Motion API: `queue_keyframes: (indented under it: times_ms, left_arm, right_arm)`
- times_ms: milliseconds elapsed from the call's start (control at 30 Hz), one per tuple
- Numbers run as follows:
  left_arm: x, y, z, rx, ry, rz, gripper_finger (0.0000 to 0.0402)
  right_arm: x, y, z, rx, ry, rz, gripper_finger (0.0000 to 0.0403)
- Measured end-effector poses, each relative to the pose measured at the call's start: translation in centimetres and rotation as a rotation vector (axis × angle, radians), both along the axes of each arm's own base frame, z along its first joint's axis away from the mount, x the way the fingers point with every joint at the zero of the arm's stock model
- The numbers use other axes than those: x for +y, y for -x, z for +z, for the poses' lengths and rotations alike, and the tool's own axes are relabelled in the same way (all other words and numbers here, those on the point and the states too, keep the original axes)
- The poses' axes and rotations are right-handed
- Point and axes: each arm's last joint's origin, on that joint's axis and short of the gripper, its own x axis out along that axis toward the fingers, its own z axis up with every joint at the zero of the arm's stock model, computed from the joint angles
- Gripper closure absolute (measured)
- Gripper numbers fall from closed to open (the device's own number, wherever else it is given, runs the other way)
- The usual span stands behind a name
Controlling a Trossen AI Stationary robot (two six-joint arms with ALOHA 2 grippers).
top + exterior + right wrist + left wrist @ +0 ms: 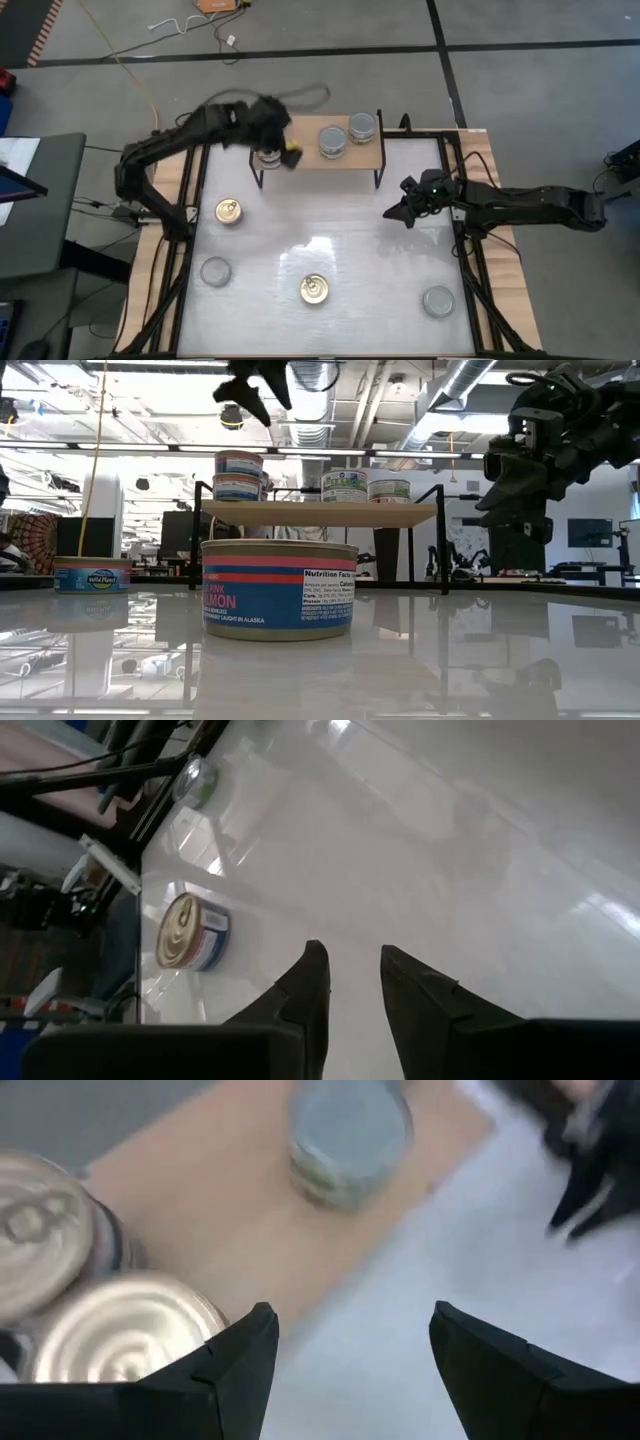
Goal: Stack canned seafood by type on shelf
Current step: Stack the green and white tuna can on top of the other green and white tuna can on the shelf
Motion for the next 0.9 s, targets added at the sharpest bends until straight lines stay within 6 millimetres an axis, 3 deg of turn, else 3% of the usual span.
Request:
queue_keyframes:
  times_ms: [133,300,500,600,733,900]
  left_arm:
    - [-4.3,-1.1,-1.9,0.028,-0.071,-0.102,0.0152]
    - [-8.8,-1.9,-5.5,-0.116,-0.101,-0.2,0.0152]
    - [-13.0,0.0,-10.4,-0.311,-0.093,-0.31,0.0152]
    - [-14.4,1.6,-12.2,-0.38,-0.107,-0.382,0.0152]
    - [-15.2,3.7,-13.5,-0.442,-0.108,-0.433,0.0152]
    - [-15.3,7.1,-14.2,-0.481,-0.091,-0.466,0.0152]
  right_arm:
    - [0.9,-0.5,0.4,-0.049,0.034,0.032,0.0291]
    - [2.1,-1.1,1.3,-0.14,0.076,0.069,0.0314]
    - [3.5,-1.7,3.5,-0.186,0.081,0.144,0.0357]
    - [3.8,-2.1,5.8,-0.188,0.143,0.122,0.0385]
    - [3.6,-3.1,9.2,-0.168,0.218,0.045,0.0387]
    - [2.7,-6.8,12.3,-0.086,0.317,-0.007,0.0383]
